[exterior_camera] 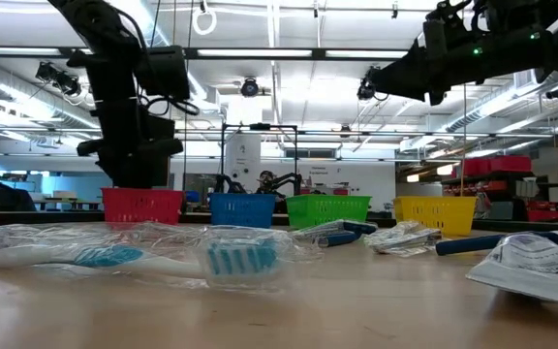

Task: Pick & Place Travel size toiletries
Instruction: Put the nail cutter into the blue bin

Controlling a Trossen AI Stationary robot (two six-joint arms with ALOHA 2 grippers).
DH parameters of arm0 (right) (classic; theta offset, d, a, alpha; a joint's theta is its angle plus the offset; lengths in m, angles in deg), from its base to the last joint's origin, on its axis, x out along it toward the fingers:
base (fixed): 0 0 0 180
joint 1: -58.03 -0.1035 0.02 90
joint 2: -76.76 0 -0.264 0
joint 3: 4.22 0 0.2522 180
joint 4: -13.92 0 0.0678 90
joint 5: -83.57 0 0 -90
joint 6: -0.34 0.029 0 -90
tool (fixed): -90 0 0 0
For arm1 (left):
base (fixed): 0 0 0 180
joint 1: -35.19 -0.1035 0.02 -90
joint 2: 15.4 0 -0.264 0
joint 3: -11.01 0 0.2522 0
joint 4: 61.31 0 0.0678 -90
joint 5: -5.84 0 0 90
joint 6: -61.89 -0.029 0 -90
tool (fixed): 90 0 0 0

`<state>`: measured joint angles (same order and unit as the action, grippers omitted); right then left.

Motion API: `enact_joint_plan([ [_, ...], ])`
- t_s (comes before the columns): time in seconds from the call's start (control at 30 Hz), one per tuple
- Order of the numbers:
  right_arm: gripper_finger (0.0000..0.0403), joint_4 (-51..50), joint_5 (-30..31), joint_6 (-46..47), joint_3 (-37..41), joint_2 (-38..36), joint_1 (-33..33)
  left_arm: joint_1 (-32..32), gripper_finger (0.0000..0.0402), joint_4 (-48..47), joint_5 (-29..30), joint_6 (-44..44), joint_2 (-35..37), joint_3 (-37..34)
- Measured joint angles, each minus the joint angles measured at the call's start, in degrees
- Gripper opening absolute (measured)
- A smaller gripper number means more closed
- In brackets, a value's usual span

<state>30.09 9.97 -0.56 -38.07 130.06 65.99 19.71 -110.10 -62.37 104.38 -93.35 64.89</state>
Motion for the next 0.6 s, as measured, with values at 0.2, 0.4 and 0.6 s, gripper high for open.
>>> enact_joint_plan([
  [0.2,0.0197,0.0,0.0,0.0,0.0,0.0,0.0,0.6,0.0139,0.1,-1.2,-5.5,0.4,5.0],
  [0.4,0.0197,0.1,0.0,-1.1,0.0,0.0,0.0,3.8,0.0137,0.2,-3.4,-13.0,0.4,11.9],
  [0.6,0.0197,0.8,0.0,-3.0,0.0,0.0,0.0,9.5,0.0137,4.4,-3.5,-18.1,0.4,15.9],
])
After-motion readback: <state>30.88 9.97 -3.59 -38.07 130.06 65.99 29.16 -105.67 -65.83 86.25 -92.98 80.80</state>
